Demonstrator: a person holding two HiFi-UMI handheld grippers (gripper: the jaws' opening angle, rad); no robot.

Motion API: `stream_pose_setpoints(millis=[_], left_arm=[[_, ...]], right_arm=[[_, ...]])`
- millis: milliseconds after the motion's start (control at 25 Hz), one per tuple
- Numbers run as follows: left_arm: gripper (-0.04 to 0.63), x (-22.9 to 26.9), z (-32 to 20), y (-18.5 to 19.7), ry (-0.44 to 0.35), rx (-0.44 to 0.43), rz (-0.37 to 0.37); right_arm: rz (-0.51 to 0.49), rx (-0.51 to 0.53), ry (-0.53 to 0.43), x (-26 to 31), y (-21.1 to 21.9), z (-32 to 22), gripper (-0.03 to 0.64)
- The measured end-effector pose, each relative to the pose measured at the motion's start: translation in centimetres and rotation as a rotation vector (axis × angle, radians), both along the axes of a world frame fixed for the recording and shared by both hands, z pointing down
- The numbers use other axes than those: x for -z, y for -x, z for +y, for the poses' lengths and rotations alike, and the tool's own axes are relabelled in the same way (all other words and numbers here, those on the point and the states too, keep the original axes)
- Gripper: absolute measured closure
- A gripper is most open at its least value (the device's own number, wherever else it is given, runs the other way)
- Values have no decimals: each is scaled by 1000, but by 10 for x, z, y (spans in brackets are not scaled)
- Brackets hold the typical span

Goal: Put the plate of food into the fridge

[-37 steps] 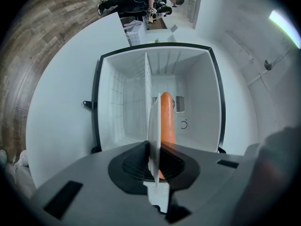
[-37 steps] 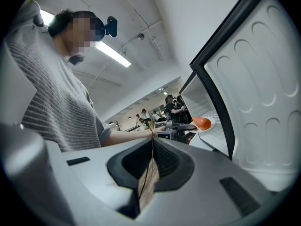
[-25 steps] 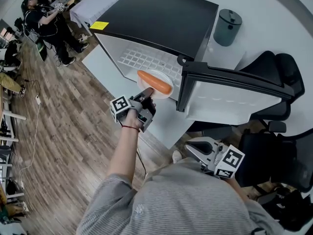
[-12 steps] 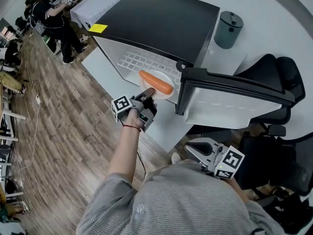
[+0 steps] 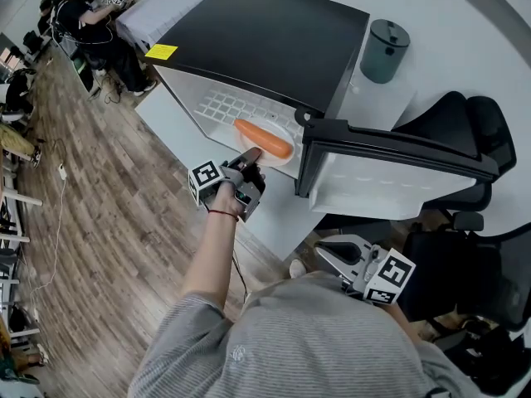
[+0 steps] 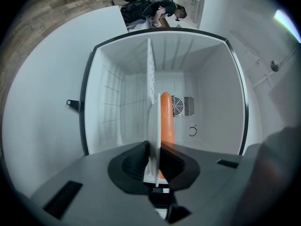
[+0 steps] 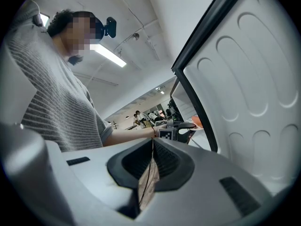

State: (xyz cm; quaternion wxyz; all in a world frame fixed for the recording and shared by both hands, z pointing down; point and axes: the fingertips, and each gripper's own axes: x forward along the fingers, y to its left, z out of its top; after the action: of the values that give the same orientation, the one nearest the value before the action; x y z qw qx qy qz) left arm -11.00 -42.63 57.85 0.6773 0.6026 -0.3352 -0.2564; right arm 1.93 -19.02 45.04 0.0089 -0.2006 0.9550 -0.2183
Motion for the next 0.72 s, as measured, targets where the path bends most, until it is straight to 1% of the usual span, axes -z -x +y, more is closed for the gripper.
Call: stream_pose_setpoints(millis=[360,480,640,720], left_arm=[[554,-1,-8,-4,12,14,-5],[554,0,-11,-6,0,19,-11],[554,3,-16,-7,-4,54,4],[538,4,-19,-7,-2,71,3]], right_arm=[[5,-10,0,0,-3,-1,603],[5,-9,1,0,-4,-2,603],[5,-7,5,-2,-4,-3,603],[6,-6,4,-2,-4,-3,603]])
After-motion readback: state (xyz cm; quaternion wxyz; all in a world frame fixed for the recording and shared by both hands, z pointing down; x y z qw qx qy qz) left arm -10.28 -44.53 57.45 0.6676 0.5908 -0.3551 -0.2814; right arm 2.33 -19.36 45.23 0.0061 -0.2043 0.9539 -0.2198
